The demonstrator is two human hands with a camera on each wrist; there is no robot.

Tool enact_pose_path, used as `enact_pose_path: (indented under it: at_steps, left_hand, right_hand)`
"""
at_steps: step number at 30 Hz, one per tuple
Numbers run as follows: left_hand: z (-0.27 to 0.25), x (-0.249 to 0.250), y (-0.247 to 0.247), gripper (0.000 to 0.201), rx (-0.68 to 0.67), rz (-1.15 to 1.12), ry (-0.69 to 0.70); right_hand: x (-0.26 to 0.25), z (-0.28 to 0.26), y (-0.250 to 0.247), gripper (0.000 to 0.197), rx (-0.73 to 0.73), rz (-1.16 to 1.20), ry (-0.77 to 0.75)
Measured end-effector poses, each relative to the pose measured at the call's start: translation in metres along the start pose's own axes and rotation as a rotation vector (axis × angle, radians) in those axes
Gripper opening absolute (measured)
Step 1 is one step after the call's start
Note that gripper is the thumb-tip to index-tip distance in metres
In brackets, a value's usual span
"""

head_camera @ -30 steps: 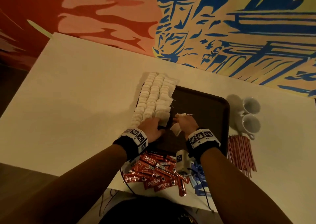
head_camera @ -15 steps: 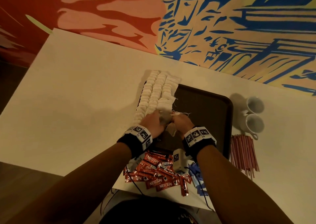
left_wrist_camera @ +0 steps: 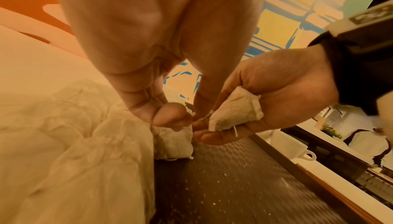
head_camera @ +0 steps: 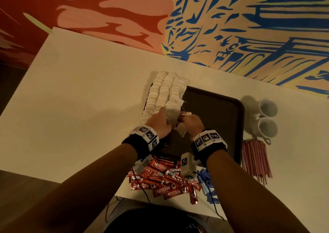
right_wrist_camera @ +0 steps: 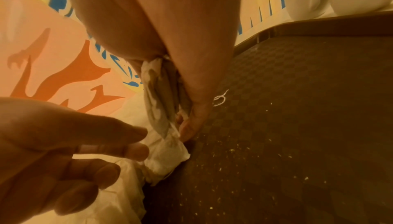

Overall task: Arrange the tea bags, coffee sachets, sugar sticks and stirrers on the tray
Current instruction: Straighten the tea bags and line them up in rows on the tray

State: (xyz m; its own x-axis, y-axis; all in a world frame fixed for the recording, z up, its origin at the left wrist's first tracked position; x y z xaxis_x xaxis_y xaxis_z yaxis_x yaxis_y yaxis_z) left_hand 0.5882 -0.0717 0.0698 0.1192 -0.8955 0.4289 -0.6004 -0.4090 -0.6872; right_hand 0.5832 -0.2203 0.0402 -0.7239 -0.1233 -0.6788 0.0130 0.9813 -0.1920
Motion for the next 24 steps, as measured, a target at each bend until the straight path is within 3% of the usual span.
enact_pose_path:
  at_steps: [7,13,18,24]
  left_hand:
    - [0.011,0.0,-0.01,0.071,0.0,-0.02,0.013]
    - [0.017,0.002,-0.009,0.077,-0.009,-0.06,0.03]
    - [0.021,-0.002,-0.013,0.077,-0.015,-0.08,0.034]
    - [0.026,0.002,-0.014,0.077,-0.032,-0.091,0.061]
  right_hand:
    - [-0.017,0.004,-0.01,0.04,0.048,-0.087,-0.033]
    - [-0.024,0.008,0.0,0.04,-0.007,-0.007,-0.002]
    - [-0.03,0.017,-0.007,0.035,0.076,-0.045,0.0]
    - [-0.04,0.024,-0.001,0.038,0.03,0.027,-0.035]
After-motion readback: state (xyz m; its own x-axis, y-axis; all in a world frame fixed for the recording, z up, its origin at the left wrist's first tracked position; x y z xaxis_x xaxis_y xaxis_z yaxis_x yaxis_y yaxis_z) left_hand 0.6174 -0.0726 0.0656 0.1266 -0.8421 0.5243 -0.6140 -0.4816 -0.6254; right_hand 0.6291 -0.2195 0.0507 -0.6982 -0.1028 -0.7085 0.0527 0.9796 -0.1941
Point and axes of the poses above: each hand's wrist, its own z-axis towards the middle knuckle, its own y-axis out of the palm, x = y × z, the point moved 9 cm from there along z, towards the middle knuckle, and after that the axes turned 15 degrees about z, right-handed, at the moved point
